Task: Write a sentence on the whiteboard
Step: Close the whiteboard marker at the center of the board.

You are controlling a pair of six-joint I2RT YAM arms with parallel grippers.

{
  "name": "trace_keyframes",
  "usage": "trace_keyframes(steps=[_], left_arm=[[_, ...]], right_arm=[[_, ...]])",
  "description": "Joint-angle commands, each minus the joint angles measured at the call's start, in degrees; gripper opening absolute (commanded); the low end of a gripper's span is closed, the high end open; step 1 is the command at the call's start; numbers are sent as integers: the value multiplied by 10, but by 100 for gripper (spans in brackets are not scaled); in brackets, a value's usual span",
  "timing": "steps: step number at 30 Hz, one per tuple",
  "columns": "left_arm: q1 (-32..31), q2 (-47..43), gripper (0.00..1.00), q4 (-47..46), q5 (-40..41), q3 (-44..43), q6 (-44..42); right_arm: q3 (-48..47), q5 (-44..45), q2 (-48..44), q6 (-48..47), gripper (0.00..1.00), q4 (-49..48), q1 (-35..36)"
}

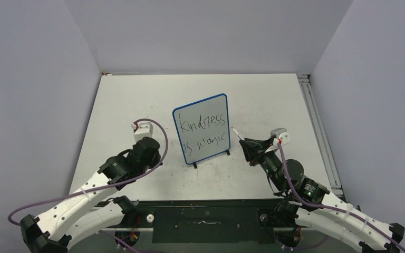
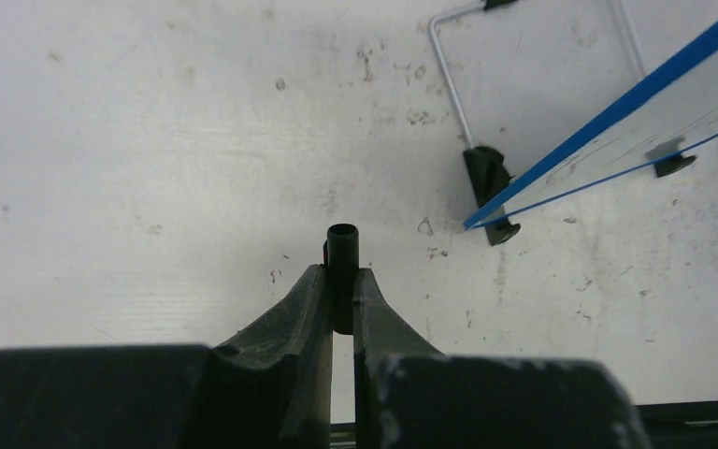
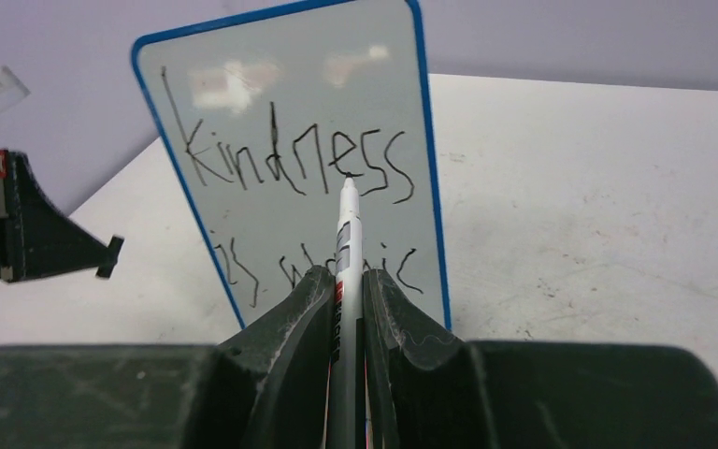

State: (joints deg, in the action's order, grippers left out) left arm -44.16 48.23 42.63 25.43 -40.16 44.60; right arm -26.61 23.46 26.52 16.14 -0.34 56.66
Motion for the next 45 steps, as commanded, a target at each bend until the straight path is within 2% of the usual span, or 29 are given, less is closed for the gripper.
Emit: trace_keyframes(steps=[1, 6, 9, 12, 15, 17, 20, 27, 32, 39, 45], left_arm=[[-2, -48, 0, 50, 67, -74, -89], [-1, -95, 0, -6, 114, -105, -266], [-2, -109, 0, -56, 106, -103, -359], [-2, -138, 0, -106, 47, -75, -429], [-4, -188, 0, -142, -77, -45, -488], [-12, -215, 0, -161, -163, -22, -498], [-31, -228, 0, -163, -247, -2, -498], [-64, -238, 0, -166, -354, 18, -490], [-83, -216, 0, -178, -374, 22, -489], [-122, -165, 0, -192, -372, 25, -489], [-149, -156, 0, -197, -368, 31, -490]], right_arm=[[-60, -97, 22, 14, 7, 51, -1], [-132, -202, 93, 21, 5, 82, -1], [-187, -268, 150, 20, 5, 117, -4], [-243, -334, 218, 19, 5, 167, -10], [-297, -402, 265, 15, 5, 212, -20], [-320, -437, 280, 17, 5, 229, -28], [-359, -500, 300, 17, 5, 263, -53], [-444, -624, 344, -9, 5, 366, -118], [-477, -656, 376, -20, 5, 403, -120], [-465, -711, 398, -29, 5, 407, -120], [-450, -736, 412, -42, 5, 414, -123]])
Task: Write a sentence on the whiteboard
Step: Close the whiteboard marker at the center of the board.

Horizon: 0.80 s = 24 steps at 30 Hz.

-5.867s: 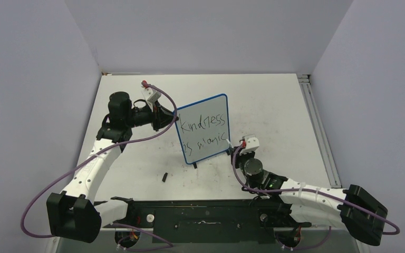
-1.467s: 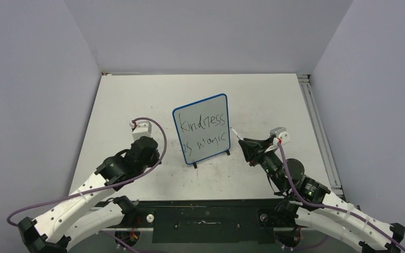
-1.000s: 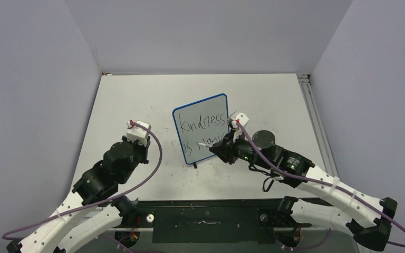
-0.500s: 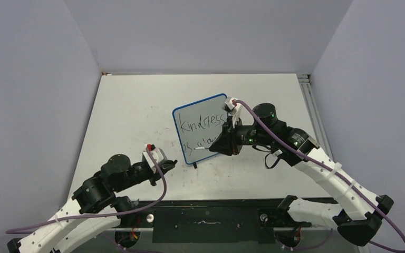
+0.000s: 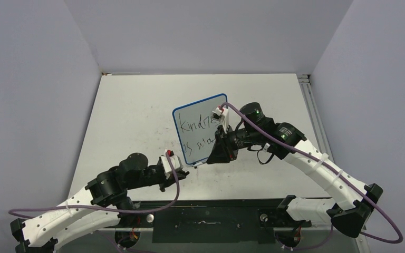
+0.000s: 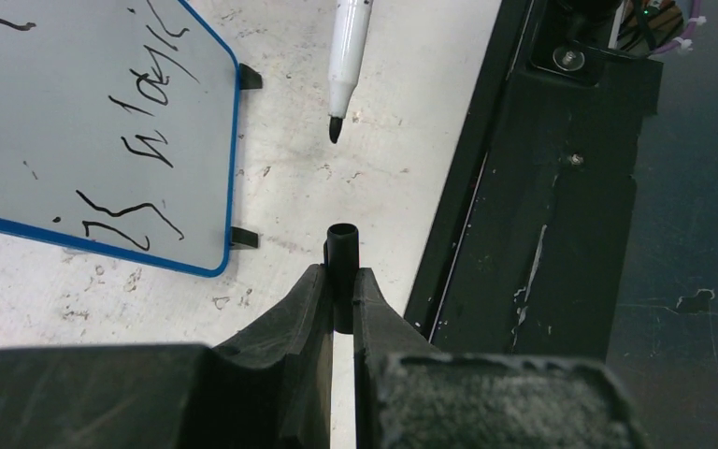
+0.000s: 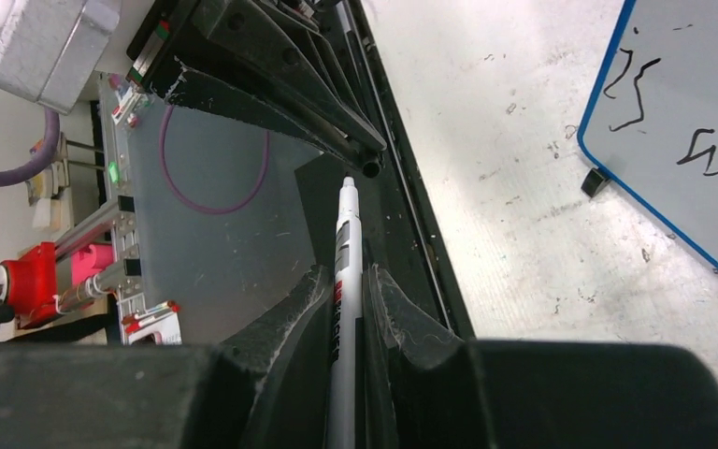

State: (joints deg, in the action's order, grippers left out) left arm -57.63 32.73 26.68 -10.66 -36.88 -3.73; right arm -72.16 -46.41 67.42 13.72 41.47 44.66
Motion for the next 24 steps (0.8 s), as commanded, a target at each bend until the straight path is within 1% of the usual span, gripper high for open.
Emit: trace_keyframes(steps=[1, 11, 24], left_arm=[[-16, -1, 0, -38, -7, -2, -7], [-17, 8, 0, -45, -23, 0, -2], [-17, 15, 0, -48, -41, 1, 1]], right_arm=[[8, -40, 5, -19, 5, -4, -2], [34, -63, 16, -19, 5, -18, -2], [43, -65, 27, -17, 5, -33, -2]])
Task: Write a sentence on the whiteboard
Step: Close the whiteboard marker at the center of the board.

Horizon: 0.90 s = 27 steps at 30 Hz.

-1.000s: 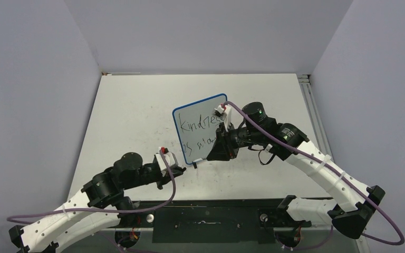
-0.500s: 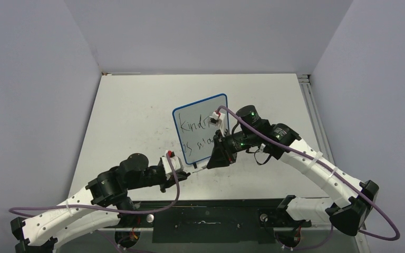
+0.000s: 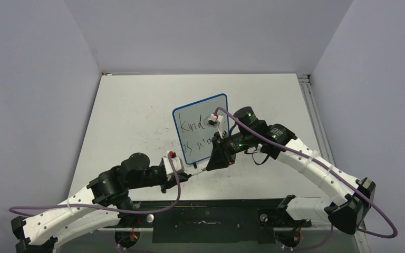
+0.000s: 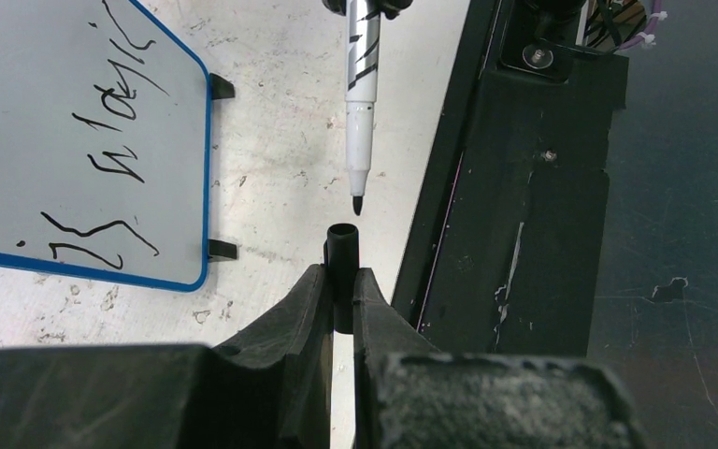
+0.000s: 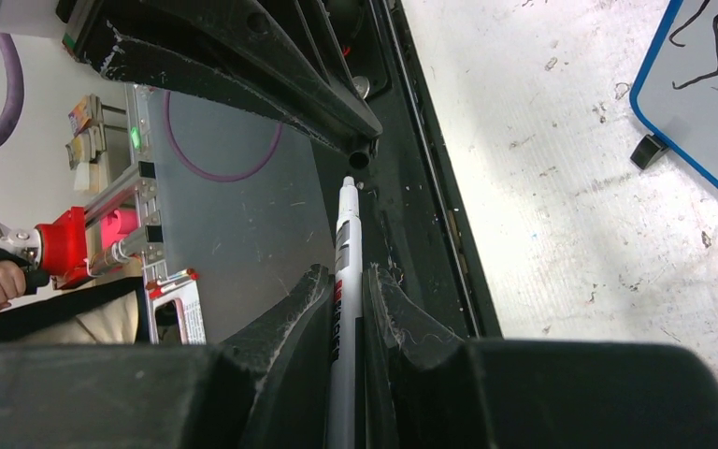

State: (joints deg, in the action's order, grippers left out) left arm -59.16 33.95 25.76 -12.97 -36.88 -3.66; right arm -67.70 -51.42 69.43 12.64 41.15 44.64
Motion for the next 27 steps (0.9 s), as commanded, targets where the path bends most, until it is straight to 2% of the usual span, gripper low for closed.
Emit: trace_keyframes(steps=[1, 27], left_arm=[[-2, 2, 0, -39, -18, 1, 1], [-2, 2, 0, -38, -20, 0, 3]], right_arm=[[-1, -15, 8, -7, 5, -31, -2], [18, -28, 28, 4, 5, -63, 16]])
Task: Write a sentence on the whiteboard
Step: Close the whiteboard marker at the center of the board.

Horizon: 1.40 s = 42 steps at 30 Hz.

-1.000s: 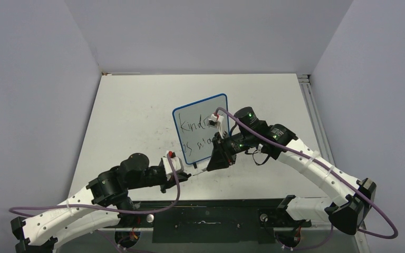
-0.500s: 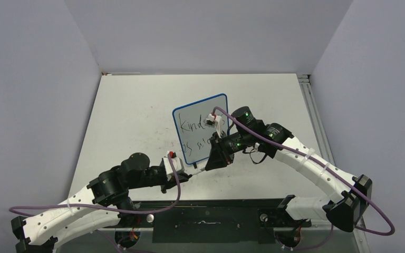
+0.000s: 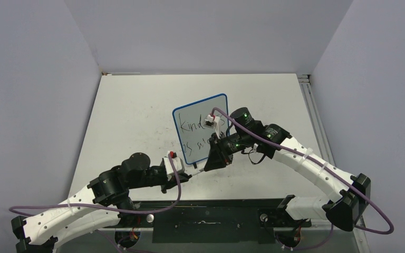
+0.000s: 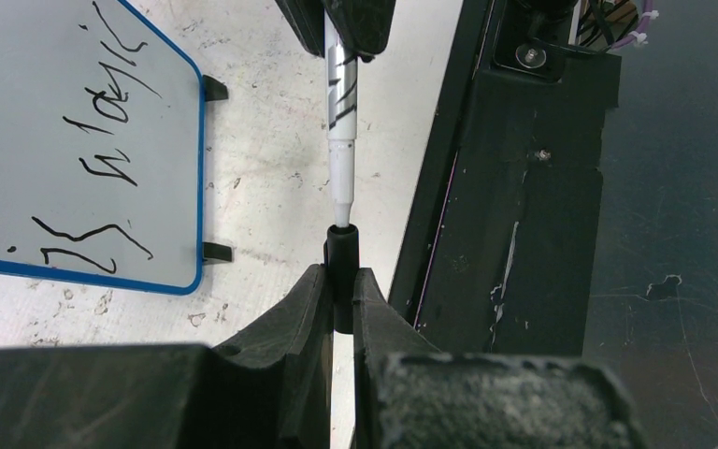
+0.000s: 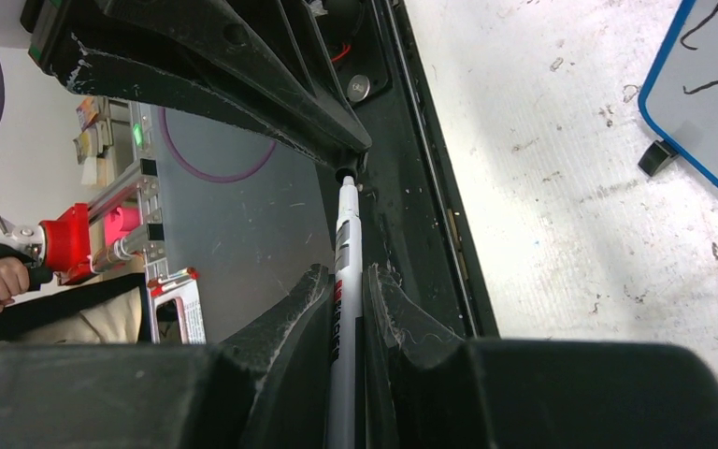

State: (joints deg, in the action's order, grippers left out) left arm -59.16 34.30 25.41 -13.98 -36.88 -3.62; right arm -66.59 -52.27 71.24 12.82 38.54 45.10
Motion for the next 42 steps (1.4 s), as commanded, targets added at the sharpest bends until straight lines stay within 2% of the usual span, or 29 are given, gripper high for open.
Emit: trace_keyframes(steps=[1, 5, 17, 38, 42], left_arm=[[-2, -1, 0, -35, -10, 0, 3], [-2, -4, 0, -36, -10, 0, 4], [-3, -14, 0, -47, -18, 5, 12], [-3, -42, 0, -74, -14, 14, 19], [-3, -39, 0, -68, -15, 12, 18]], right_arm=[[7, -19, 12, 2, 5, -37, 14], [11, -16, 19, 3, 5, -43, 26], [68, -31, 39, 64, 5, -158, 70], [170, -44, 35, 219, 5, -404, 99], [173, -37, 36, 215, 5, -401, 101]])
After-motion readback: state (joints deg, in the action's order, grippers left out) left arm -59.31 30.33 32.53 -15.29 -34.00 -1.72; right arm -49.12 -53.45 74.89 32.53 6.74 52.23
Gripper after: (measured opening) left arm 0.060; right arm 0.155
